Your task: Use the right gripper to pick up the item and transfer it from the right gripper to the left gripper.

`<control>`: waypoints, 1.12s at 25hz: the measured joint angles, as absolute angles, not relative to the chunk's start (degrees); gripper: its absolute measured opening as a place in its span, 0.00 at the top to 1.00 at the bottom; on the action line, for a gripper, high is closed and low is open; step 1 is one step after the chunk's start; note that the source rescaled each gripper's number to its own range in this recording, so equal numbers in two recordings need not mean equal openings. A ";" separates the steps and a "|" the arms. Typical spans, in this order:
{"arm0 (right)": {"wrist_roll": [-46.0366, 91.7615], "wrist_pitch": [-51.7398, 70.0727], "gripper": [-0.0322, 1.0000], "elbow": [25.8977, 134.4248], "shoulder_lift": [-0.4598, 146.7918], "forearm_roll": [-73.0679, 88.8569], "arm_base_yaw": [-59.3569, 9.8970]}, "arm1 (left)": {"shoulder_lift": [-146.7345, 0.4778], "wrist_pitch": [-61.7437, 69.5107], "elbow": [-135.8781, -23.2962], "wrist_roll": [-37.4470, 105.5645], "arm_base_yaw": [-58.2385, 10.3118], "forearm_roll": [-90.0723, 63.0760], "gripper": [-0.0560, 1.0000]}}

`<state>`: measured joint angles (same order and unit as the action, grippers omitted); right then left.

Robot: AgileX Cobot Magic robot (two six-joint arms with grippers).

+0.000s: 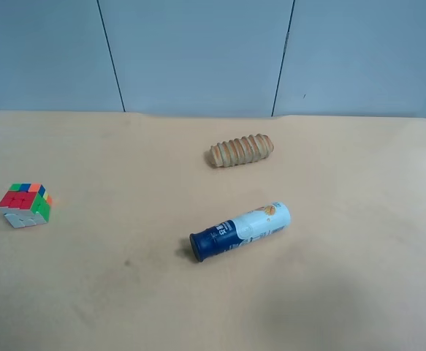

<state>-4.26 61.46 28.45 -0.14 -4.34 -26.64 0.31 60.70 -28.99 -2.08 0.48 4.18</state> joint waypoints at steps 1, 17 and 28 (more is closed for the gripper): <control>-4.26 61.46 0.00 28.45 -0.14 -4.34 -25.58 | 0.31 60.65 -28.99 -2.13 0.48 4.18 0.00; -4.26 61.46 0.00 28.45 -0.14 -4.34 -0.13 | 0.31 60.54 -28.99 -2.25 0.48 4.18 0.00; -4.26 61.46 0.00 28.45 -0.14 -4.34 -0.13 | 0.31 60.54 -28.99 -2.25 0.48 4.18 0.00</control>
<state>-4.26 61.46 28.45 -0.14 -4.34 -0.13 0.31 60.54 -28.99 -2.25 0.48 4.18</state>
